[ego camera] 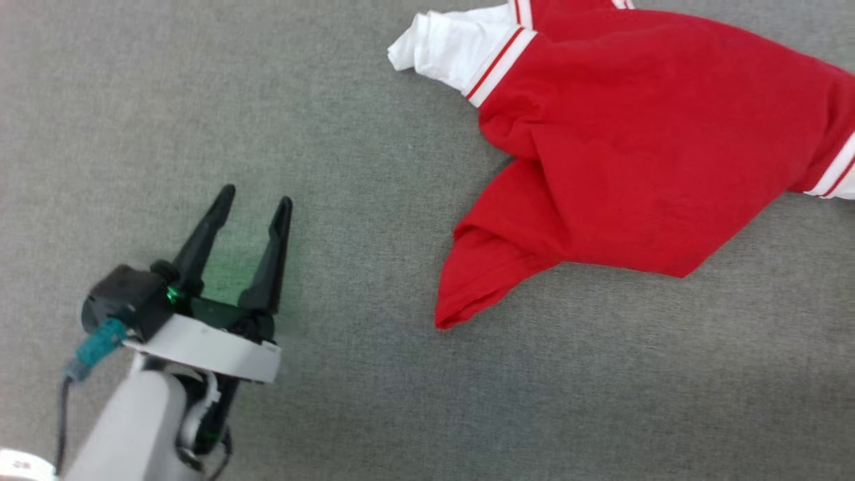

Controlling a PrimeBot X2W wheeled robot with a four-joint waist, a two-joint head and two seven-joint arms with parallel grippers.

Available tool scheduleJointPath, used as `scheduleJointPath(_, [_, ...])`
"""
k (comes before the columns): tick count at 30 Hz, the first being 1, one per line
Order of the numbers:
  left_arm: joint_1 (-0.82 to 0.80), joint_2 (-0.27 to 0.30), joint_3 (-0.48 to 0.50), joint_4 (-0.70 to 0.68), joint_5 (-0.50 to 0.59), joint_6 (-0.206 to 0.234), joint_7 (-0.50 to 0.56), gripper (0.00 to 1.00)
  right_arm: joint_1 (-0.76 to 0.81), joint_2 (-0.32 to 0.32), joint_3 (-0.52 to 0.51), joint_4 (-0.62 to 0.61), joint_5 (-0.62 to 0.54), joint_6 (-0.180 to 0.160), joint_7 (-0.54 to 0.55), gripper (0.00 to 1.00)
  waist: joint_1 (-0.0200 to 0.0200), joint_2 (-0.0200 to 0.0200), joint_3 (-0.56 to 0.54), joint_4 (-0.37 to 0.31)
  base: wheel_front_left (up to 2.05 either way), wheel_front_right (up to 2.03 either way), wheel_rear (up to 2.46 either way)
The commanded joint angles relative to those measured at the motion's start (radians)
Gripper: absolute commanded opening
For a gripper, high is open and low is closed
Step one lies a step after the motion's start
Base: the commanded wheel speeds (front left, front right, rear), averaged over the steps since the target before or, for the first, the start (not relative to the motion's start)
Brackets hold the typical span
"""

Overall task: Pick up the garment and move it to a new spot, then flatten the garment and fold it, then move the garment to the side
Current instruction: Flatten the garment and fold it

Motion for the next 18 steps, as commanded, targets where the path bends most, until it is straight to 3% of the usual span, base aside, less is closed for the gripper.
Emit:
scheduleJointPath(1, [-0.024, 0.03, -0.005, -0.01, 0.004, -0.004, 0.009, 1.0, 0.043, 0.009, -0.047, -0.031, 0.035, -0.001, -0.033, 1.0, 0.0, 0.0, -0.019, -0.017, 0.0, 0.0, 0.0])
scheduleJointPath(6, [-0.129, 0.134, -0.042, -0.059, -0.014, -0.004, 0.089, 1.0, 0.199, 0.019, -0.203, -0.183, 0.157, -0.001, -0.133, 1.0, 0.0, 0.0, -0.033, -0.048, 0.0, 0.0, 0.0])
scheduleJointPath(9, [-0.224, 0.213, -0.093, -0.069, -0.049, -0.004, 0.185, 1.0, 0.29, 0.061, -0.261, -0.288, 0.179, -0.001, -0.164, 1.0, 0.0, 0.0, -0.03, -0.082, 0.0, 0.0, 0.0])
scheduleJointPath(14, [-0.41, 0.27, -0.218, -0.015, -0.19, -0.003, 0.346, 1.0, 0.399, 0.164, -0.311, -0.445, 0.133, -0.001, -0.164, 1.0, 0.0, 0.0, -0.019, -0.14, 0.0, 0.0, 0.0])
scheduleJointPath(18, [-0.535, 0.257, -0.323, 0.119, -0.358, -0.003, 0.564, 1.0, 0.45, 0.242, -0.323, -0.527, 0.073, -0.001, -0.128, 1.0, 0.0, 0.0, -0.015, -0.176, 0.0, 0.0, 0.0])
